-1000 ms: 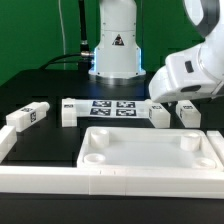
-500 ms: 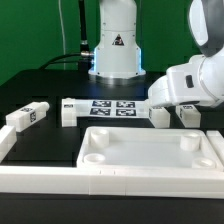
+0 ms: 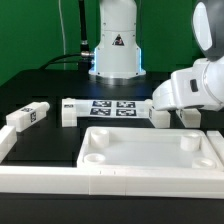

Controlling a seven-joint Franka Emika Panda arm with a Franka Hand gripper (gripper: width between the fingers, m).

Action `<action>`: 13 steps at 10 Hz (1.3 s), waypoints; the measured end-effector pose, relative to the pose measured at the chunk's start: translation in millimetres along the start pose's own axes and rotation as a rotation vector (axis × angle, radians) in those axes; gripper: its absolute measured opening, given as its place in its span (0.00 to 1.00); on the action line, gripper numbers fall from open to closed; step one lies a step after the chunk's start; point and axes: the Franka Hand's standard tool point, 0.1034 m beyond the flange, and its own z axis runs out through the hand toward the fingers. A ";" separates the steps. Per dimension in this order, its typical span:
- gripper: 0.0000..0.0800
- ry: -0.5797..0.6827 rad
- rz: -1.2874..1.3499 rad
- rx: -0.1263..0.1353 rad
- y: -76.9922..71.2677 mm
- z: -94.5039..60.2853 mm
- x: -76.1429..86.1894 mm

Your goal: Assemble desk

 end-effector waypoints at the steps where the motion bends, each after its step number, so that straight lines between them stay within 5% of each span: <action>1: 0.81 -0.010 -0.002 0.000 -0.4 5.0 2.3; 6: 0.81 -0.013 -0.004 0.003 0.2 13.2 7.3; 7: 0.65 -0.013 -0.005 0.002 -0.2 13.2 7.2; 8: 0.65 -0.013 -0.005 0.002 -0.6 13.3 7.2; 10: 0.36 -0.013 -0.005 0.002 -0.8 13.3 7.2; 13: 0.36 -0.009 -0.021 0.002 -0.7 11.1 6.2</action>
Offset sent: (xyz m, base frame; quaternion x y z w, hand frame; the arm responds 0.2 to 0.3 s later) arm -0.0026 -0.0031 -0.0090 0.0023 0.0101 0.0103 0.9999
